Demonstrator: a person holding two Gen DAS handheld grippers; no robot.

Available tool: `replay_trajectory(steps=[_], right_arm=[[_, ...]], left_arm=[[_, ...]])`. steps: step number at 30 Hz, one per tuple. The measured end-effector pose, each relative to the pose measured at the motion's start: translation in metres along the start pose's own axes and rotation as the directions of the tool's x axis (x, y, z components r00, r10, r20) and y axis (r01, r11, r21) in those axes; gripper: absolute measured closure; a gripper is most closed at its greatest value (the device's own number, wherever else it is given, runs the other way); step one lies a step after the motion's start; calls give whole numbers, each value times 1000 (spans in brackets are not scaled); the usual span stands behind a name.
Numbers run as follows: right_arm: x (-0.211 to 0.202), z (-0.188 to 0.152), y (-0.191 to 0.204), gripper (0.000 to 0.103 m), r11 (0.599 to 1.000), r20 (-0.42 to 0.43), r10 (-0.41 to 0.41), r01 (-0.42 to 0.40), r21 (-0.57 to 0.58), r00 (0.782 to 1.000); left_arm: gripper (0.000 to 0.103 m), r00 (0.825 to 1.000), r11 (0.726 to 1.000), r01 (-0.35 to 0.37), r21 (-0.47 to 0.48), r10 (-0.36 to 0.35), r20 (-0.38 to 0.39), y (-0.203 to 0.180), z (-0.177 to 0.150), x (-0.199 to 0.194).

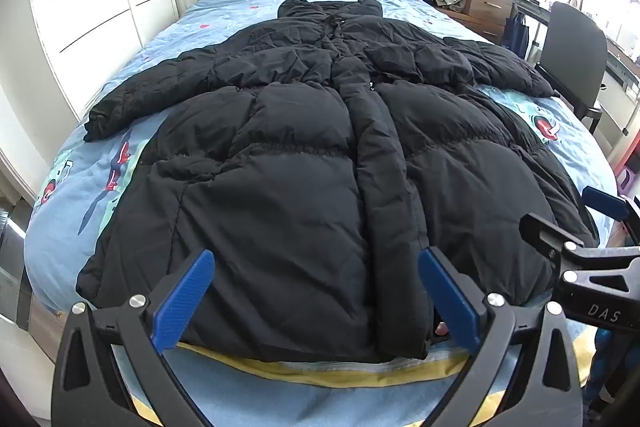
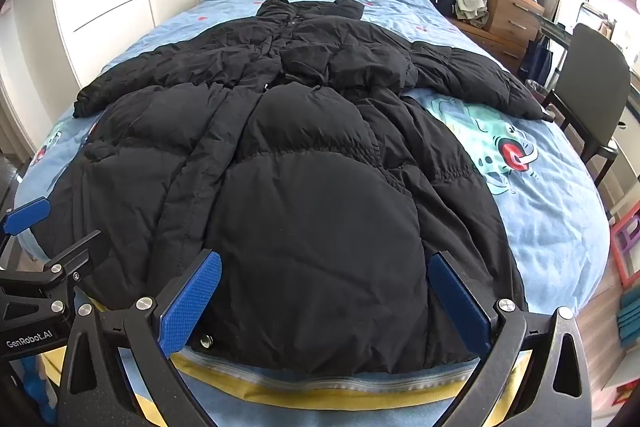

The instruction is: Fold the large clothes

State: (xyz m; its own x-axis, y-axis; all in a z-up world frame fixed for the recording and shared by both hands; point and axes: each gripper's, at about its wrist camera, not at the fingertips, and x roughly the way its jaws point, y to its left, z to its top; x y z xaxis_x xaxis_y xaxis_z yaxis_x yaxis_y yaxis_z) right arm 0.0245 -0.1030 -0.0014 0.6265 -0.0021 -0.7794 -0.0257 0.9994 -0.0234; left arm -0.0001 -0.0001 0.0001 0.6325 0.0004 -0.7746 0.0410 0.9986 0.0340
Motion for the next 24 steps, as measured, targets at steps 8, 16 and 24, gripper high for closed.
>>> replay_trajectory(steps=[8,16,24], right_arm=[[0,0,-1,1,1000,-4,1,-1,1,1000],[-2,-1,1,1,1000,-5,2,-2,-3,1000],[-2,0,-1,1,1000,2,-12,12,-1,1000]], left_arm=[[0,1000,1000,-7,6,7,2,-1,0,-1],[0,1000,1000,-3,5,3,1,-3,-1,0],[0,1000,1000,-16,-5,16,-1,0,-2,3]])
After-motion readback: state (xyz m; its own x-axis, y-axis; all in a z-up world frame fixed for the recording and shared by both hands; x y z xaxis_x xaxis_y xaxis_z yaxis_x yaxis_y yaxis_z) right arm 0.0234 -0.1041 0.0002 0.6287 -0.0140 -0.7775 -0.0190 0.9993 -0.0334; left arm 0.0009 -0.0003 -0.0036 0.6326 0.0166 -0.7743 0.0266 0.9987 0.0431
